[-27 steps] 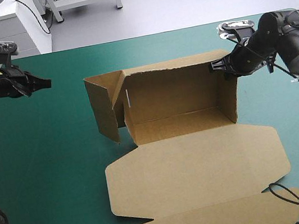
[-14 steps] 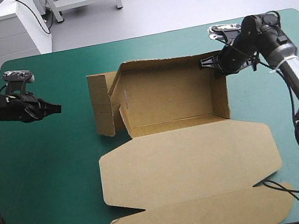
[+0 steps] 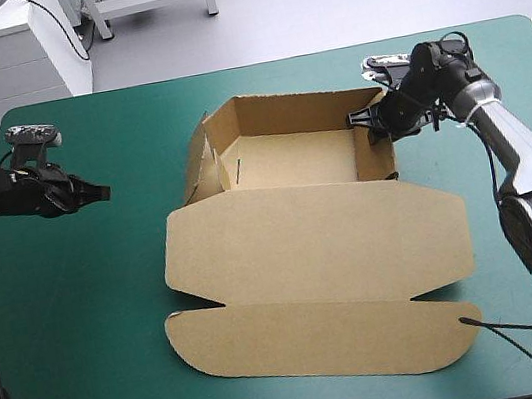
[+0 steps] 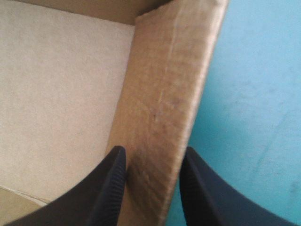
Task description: Fold the box
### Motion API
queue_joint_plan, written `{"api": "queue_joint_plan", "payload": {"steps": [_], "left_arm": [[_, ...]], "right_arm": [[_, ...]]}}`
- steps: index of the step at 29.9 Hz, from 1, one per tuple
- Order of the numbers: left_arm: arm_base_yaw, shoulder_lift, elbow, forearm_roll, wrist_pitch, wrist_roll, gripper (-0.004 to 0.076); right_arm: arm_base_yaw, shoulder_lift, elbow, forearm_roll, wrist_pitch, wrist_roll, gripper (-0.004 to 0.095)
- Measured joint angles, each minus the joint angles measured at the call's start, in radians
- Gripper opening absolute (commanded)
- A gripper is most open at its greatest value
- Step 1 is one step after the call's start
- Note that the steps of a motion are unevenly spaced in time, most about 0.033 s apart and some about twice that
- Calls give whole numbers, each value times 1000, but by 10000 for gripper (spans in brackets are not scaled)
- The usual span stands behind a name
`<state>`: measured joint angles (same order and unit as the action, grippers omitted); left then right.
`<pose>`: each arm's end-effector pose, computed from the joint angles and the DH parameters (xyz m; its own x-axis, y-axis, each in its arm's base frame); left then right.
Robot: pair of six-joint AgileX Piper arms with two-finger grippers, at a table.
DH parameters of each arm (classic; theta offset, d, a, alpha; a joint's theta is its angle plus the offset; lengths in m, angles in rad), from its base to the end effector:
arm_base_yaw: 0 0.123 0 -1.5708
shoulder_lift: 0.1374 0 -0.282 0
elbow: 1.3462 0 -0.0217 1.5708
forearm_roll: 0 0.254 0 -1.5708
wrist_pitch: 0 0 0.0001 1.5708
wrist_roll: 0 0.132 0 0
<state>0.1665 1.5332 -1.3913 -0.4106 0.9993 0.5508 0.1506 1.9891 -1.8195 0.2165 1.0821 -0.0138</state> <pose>0.3511 0.0140 0.3058 -0.7888 0.1675 -0.5914 0.2809 0.9540 -0.1045 0.4471 0.0932 0.2447 -0.9206 -0.0513 -0.3872 -0.1418 0.9676 0.2088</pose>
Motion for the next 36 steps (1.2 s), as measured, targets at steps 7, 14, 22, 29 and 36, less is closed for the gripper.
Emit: {"api": "queue_joint_plan", "payload": {"steps": [7,14,22,29,36], "left_arm": [[0,0,1,-2,-2,2,-8],[0,-4,1,-2,-4,2,-8],[0,-5,1,-2,9,-1,-8],[0,-5,1,-2,15,-2,-8],[0,-5,1,-2,15,-2,-8]], "right_arm": [[0,-26,-242,-88,147,7,364],[0,-117,-365,-102,168,38,364],[0,-199,-272,-97,170,94,364],[0,-131,-161,-63,170,97,364],[0,1,-158,-50,164,97,364]]}}
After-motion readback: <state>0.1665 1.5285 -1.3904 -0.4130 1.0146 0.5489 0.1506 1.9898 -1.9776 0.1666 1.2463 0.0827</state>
